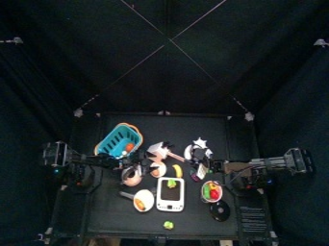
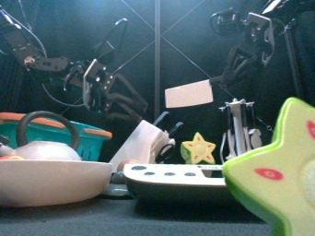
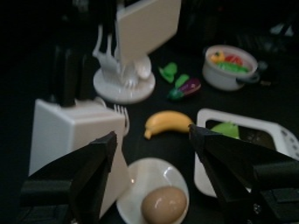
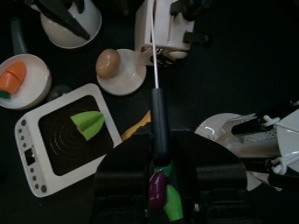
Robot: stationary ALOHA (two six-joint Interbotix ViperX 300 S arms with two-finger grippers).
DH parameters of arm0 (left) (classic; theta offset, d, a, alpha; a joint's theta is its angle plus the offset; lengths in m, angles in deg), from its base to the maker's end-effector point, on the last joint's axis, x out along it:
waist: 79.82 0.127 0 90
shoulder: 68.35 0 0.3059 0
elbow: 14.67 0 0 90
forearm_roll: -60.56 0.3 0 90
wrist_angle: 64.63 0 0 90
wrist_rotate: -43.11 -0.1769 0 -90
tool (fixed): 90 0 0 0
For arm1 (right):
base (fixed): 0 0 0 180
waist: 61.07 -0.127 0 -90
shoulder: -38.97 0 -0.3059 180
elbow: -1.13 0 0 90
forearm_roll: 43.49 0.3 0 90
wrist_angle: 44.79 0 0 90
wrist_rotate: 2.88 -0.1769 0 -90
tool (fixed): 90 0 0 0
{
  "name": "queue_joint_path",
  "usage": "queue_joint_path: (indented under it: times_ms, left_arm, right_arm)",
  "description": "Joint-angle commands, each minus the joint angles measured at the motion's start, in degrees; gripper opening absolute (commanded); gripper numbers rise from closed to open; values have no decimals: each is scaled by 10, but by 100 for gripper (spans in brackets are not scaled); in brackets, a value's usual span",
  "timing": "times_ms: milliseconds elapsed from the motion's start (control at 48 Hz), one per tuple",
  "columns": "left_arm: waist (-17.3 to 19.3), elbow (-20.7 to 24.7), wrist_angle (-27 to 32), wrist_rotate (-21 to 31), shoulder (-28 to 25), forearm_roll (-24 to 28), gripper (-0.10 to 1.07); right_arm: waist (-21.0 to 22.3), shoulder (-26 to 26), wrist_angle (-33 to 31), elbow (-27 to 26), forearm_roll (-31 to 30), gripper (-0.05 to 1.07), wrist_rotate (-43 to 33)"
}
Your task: Put cleaver back into knife holder
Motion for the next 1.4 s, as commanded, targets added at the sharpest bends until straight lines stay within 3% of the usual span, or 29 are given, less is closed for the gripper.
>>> queue_joint_path:
  times_ms: [0,438,896,1229,1375]
  left_arm:
    - [-1,18,23,2,-9,-4,99]
    - [12,46,60,-2,-65,-119,98]
    - [37,61,64,-2,-96,-116,98]
    - [42,69,64,-3,-91,-113,98]
    - [39,62,64,-3,-63,-96,98]
  right_arm:
    - [4,0,5,-8,-4,52,1]
    - [24,-4,26,1,-10,52,0]
    - [26,-18,34,4,-9,52,0]
    - [26,-24,34,-8,2,52,-5]
    - [25,-25,28,-24,32,52,-4]
